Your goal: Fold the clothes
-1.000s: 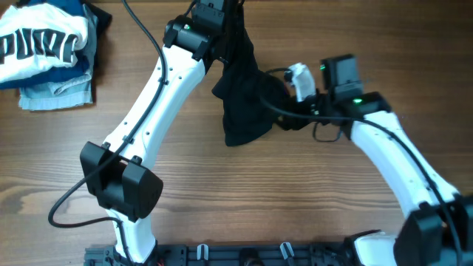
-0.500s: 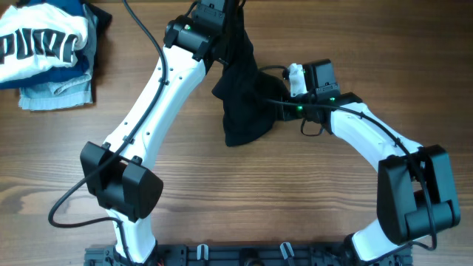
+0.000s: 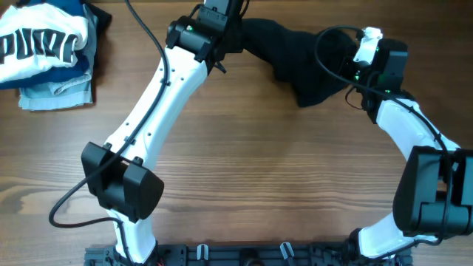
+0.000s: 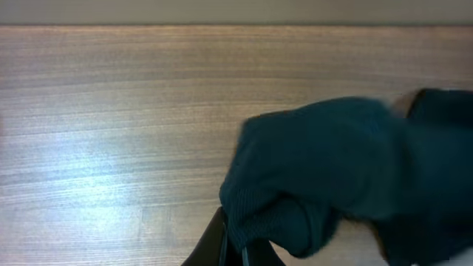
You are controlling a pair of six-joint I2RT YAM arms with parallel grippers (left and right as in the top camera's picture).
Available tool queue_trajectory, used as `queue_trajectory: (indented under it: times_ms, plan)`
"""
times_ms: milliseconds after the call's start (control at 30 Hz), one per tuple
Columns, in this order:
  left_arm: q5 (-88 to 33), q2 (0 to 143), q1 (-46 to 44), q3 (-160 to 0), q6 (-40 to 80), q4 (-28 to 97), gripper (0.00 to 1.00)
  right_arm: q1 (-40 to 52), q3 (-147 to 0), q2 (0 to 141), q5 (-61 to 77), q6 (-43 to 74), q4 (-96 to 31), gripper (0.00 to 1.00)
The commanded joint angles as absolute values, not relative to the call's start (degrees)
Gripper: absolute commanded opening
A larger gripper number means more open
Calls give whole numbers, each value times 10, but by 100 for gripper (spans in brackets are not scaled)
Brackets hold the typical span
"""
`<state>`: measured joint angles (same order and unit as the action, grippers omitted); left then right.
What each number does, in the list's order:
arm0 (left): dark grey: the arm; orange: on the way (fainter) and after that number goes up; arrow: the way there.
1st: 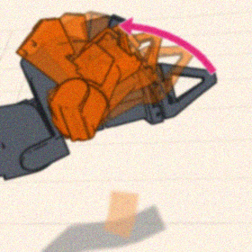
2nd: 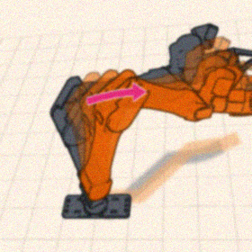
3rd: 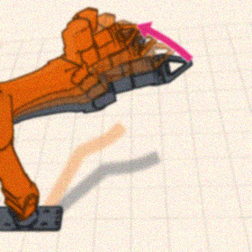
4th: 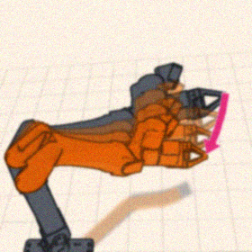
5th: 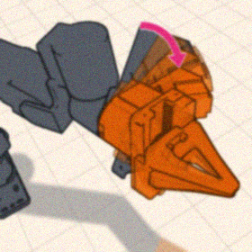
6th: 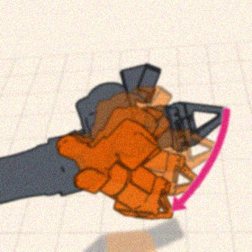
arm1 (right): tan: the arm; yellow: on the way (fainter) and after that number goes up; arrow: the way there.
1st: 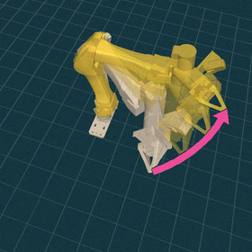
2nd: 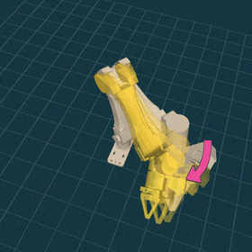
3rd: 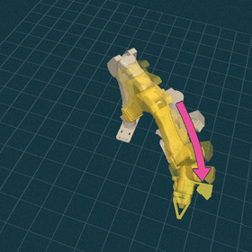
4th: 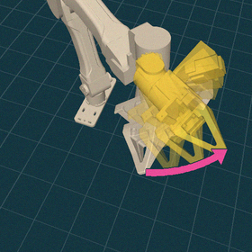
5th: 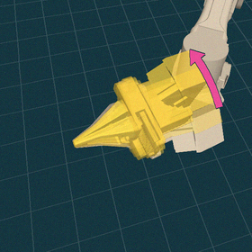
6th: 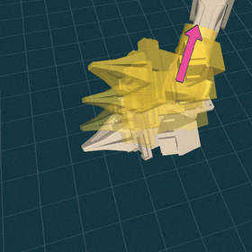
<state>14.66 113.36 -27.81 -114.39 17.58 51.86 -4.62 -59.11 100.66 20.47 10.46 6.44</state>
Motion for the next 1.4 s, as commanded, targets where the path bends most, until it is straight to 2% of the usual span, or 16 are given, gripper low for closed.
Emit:
queue_trajectory:
  times_ms: [0, 200, 300, 333, 433, 467, 600, 700, 967, 1100, 1200, 1367]
  plan:
    - [149, 1129, -287, -1155, 185, 521, 4, -44, -604, 1006, 272, 105, 27, 99]
    - [148, 1129, -288, -1155, 185, 520, 4, -41, -604, 940, 290, 95, -152, 100]
    - [148, 1129, -288, -1155, 185, 517, 4, -20, -590, 943, 249, 77, -232, 100]
    - [148, 1129, -288, -1155, 185, 517, 4, -11, -581, 944, 232, 77, -234, 99]
    - [148, 1129, -288, -1155, 185, 517, 4, 21, -548, 947, 171, 77, -215, 85]
    - [148, 1129, -288, -1155, 185, 517, 4, 37, -533, 952, 144, 81, -190, 84]
    - [148, 1129, -288, -1155, 185, 514, 4, 77, -515, 984, 88, 96, -129, 83]
    - [148, 1129, -288, -1155, 185, 514, 4, 92, -515, 1021, 62, 118, -95, 79]
    - [148, 1129, -288, -1155, 185, 515, 4, 96, -515, 1093, 23, 152, -68, 79]
    - [148, 1129, -288, -1155, 185, 515, 4, 96, -515, 1103, 28, 167, -91, 68]
    - [148, 1129, -288, -1155, 185, 515, 4, 96, -515, 1099, 39, 175, -118, 53]
    - [150, 1129, -287, -1155, 185, 515, 4, 95, -515, 1069, 50, 187, -145, 50]
